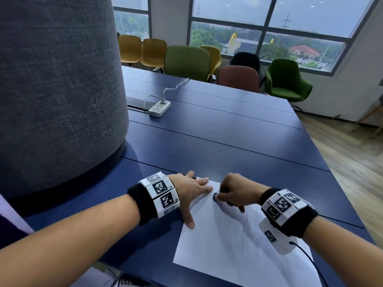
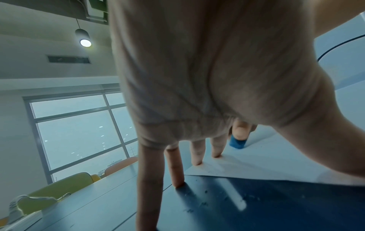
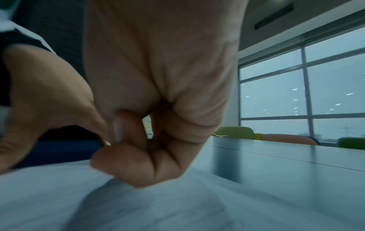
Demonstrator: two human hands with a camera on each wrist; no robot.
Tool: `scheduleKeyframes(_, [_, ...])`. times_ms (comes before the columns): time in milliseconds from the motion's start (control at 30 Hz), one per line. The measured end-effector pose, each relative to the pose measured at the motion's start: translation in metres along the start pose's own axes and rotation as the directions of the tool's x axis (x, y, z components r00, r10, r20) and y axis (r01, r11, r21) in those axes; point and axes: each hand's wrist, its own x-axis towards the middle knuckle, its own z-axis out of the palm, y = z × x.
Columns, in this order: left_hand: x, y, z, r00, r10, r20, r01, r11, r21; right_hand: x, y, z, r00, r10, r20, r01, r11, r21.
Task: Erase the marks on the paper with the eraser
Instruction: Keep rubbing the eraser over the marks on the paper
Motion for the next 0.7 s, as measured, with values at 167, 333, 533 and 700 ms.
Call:
scheduleKeyframes(167, [0.000,0.000,0.000,1.000,0.001,0.005,-0.001,1.000,-0.013,-0.010,-0.002,0.012,0.993,-0.041,0.114,0.042,0.999,-0.007])
scheduleKeyframes(333, [0.000,0.000,0.000,1.000,-0.003,0.011,0.003,1.000,-0.013,0.001,0.002,-0.003,1.000,-0.005,0.023,0.006,0.999,-0.041])
scheduleKeyframes(533, [-0.001,0.000,0.000,1.000,-0.004,0.014,0.004,1.000,-0.023,-0.010,-0.002,0.006,0.986,-0.044,0.160,0.052,0.998,-0.047])
scheduleKeyframes(700, [-0.001,0.001,0.000,1.000,0.001,0.006,-0.001,1.000,-0.012,-0.002,0.001,-0.004,0.999,-0.013,0.038,0.015,0.998,-0.057])
